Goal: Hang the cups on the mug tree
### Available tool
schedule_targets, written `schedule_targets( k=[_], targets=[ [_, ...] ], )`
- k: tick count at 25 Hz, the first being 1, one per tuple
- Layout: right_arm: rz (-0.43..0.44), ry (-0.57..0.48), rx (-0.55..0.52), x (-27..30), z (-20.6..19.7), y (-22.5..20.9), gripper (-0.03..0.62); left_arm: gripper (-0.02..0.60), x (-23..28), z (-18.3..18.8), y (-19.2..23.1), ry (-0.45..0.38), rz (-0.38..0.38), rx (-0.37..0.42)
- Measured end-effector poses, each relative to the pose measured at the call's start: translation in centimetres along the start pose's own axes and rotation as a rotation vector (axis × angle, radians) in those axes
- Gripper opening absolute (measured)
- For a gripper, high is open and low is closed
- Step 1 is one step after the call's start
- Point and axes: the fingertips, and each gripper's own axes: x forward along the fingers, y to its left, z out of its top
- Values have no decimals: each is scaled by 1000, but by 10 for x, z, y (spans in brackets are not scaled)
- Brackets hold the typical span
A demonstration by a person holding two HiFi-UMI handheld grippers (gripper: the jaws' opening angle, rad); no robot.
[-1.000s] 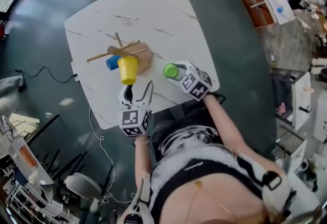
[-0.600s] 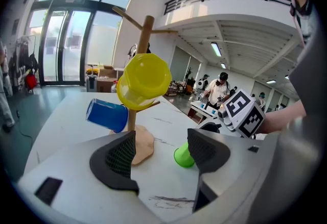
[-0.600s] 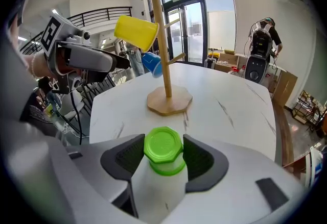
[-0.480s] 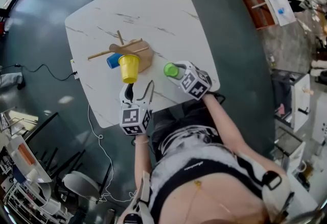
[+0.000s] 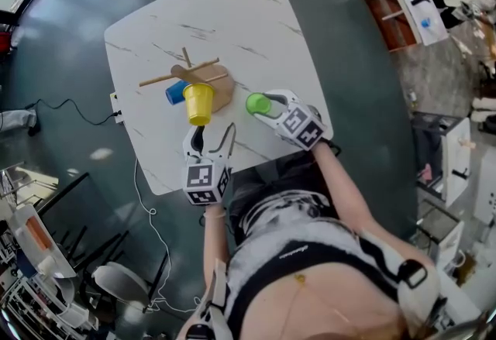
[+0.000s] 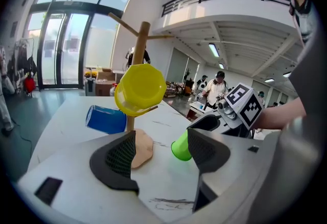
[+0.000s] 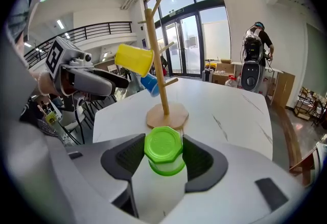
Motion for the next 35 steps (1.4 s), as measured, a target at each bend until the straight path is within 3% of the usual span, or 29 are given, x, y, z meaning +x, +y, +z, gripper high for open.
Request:
schedule_targets(
  k=[20, 29, 35],
  targets=[
    [0, -172, -31, -26, 61, -8, 236, 330, -16, 11, 2, -25, 26, 17],
    [13, -325, -99, -42, 102, -9, 236, 330, -24, 10, 6, -33, 45, 13],
    [18, -395, -73, -47, 121, -14, 236, 330, -29, 8, 7, -35, 57, 1]
  ],
)
